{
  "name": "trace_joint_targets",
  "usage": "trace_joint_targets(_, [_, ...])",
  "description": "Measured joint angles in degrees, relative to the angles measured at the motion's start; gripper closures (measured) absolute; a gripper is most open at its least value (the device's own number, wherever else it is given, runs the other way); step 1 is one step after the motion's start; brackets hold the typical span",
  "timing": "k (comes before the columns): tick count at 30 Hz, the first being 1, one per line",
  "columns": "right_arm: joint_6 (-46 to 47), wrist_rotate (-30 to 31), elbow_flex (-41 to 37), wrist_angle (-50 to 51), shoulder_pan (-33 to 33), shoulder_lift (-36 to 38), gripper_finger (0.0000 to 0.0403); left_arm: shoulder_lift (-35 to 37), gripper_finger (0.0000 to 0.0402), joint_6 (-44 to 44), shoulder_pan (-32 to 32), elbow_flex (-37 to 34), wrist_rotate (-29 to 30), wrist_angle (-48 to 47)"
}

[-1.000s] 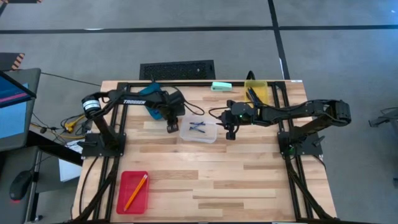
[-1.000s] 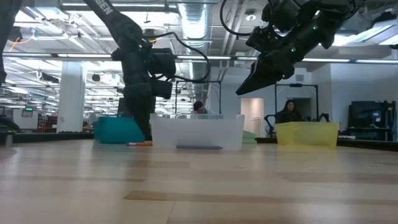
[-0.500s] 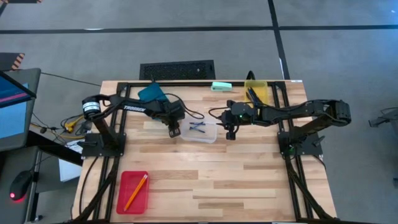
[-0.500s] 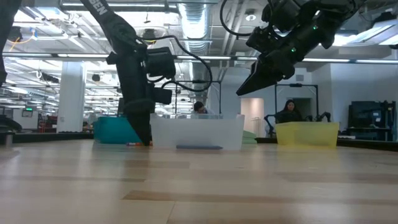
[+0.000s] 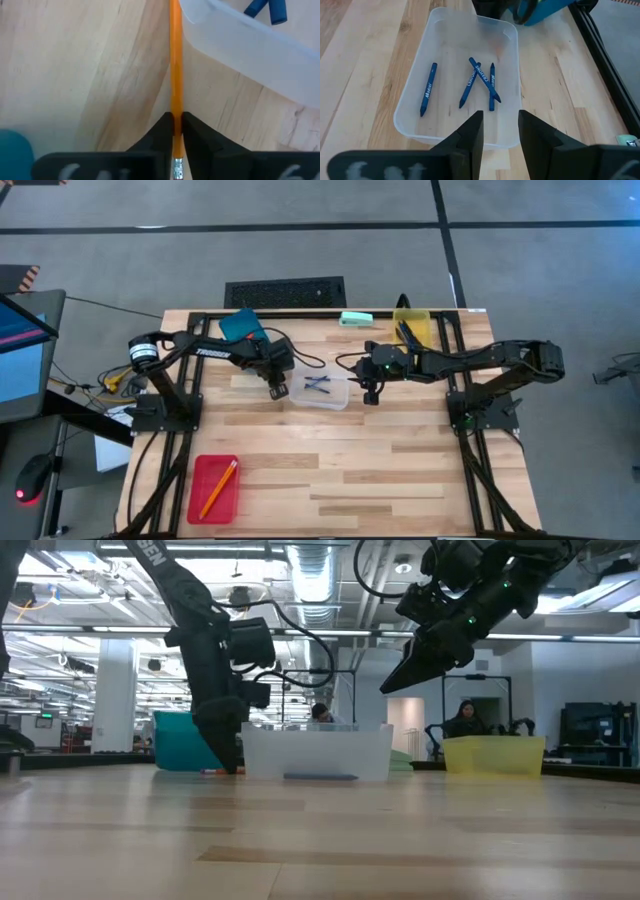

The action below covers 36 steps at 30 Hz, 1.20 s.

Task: Sort crayons/erasers/pens/pencils in bins
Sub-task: Put the yellow pencil into the red bin

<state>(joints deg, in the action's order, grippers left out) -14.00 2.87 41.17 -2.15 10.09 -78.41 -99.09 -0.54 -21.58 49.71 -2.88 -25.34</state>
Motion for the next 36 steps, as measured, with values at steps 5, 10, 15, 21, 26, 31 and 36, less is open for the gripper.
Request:
trace_joint_targets(5, [0.0, 0.0, 0.0, 0.0, 0.0, 0.0, 0.0271, 0.0, 0.0394, -0.2, 0.0, 0.0, 0.0, -0.2])
trace_joint_targets(10, [0.0, 0.0, 0.0, 0.0, 0.0, 0.0, 0.0271, -0.2, 0.0392, -1.7, 0.0, 1.3, 0.1, -2.1])
trace_joint_targets(15, [0.0, 0.0, 0.0, 0.0, 0.0, 0.0, 0.0272, -0.5, 0.0397, -4.3, 0.1, 4.7, 0.1, -6.9])
trace_joint_targets(21, [0.0, 0.0, 0.0, 0.0, 0.0, 0.0, 0.0272, -0.6, 0.0401, -6.2, -0.7, 7.7, -0.1, -12.4])
trace_joint_targets(26, [-0.5, 0.0, 0.0, 0.2, 0.0, 0.0, 0.0272, -0.6, 0.0399, -7.0, -1.3, 9.2, 0.2, -17.1])
trace_joint_targets(31, [-0.9, 0.0, 0.0, 0.3, 0.0, 0.0, 0.0272, -0.4, 0.0399, -7.4, -1.3, 10.0, -0.8, -19.6])
trace_joint_targets(36, [-0.9, 0.0, 0.0, 0.9, 0.0, 0.0, 0.0272, -0.4, 0.04, -7.3, -0.5, 9.7, -5.6, -22.0])
